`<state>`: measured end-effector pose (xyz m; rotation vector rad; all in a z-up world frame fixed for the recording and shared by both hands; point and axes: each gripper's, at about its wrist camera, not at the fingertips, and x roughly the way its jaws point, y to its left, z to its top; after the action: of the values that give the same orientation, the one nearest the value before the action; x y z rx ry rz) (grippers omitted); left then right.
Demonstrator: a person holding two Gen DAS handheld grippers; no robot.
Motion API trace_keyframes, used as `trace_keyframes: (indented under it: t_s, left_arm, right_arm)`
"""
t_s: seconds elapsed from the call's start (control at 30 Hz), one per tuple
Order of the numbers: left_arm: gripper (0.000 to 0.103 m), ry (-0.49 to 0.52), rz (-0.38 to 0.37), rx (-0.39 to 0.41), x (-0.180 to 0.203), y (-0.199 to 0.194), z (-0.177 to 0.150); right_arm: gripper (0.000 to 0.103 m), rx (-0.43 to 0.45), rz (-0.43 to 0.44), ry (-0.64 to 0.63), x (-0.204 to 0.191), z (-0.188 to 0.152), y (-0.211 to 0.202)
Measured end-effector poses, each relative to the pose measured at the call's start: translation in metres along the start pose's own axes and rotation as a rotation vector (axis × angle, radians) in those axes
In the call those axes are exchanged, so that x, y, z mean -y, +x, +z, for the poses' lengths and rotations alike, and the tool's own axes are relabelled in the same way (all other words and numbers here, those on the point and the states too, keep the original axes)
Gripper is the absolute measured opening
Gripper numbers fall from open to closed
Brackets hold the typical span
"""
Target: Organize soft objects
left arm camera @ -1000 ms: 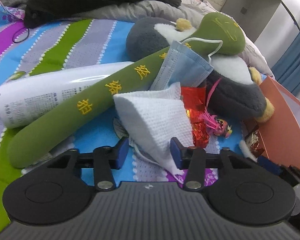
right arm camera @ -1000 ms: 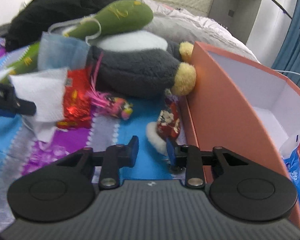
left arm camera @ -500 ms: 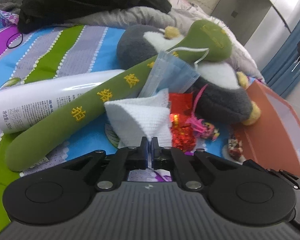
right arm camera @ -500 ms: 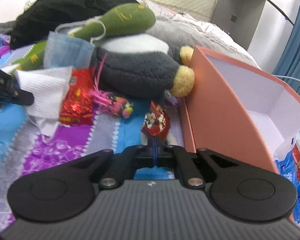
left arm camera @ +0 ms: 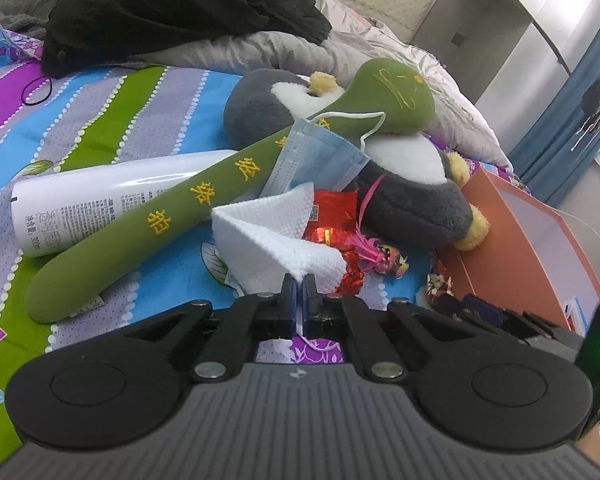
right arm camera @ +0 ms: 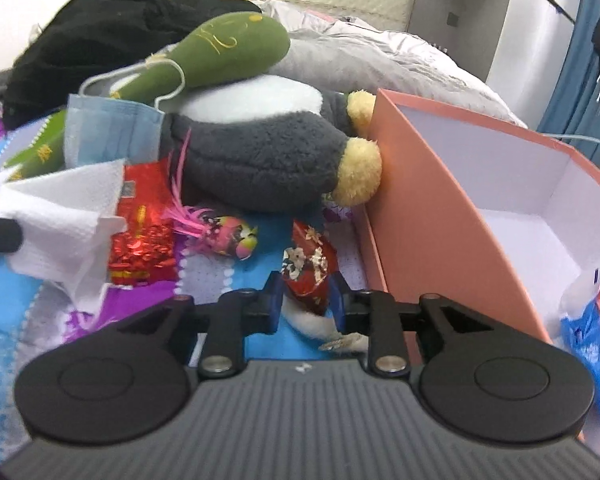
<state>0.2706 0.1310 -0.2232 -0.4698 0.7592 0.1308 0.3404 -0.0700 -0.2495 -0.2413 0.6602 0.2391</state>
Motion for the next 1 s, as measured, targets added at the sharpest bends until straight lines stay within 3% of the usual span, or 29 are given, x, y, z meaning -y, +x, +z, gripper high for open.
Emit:
trace_keyframes:
  t_s: [0.03,0.23,0.47,0.77,1.0]
  left_arm:
    - [0.003,-0.004,-0.001,-0.004,-0.001,0.001,0.0]
    - [0.003,-0.015,0.001,-0.016,-0.005,0.007,-0.002]
    - [0.003,-0.028,0.008,0.005,-0.008,0.003,0.001]
    - [0.003,0.007,-0.05,0.046,0.013,-0.03,0.011]
    - [0.003,0.04,-0.076,0.045,0.036,-0.069,-0.009]
  right_arm:
    - [0.039,-0.003,0.001,0.005,0.001,0.001,0.003]
    - [0.045,-0.026,-0.011,-0.014,-0.007,0.005,0.025]
    - [0.035,0.02,-0.048,-0.036,-0.008,0.01,0.025]
    - [0.035,0.089,0.004,-0.023,-0.004,0.022,-0.027]
    - [0.035,0.109,0.056,-0.006,0.008,0.013,-0.077]
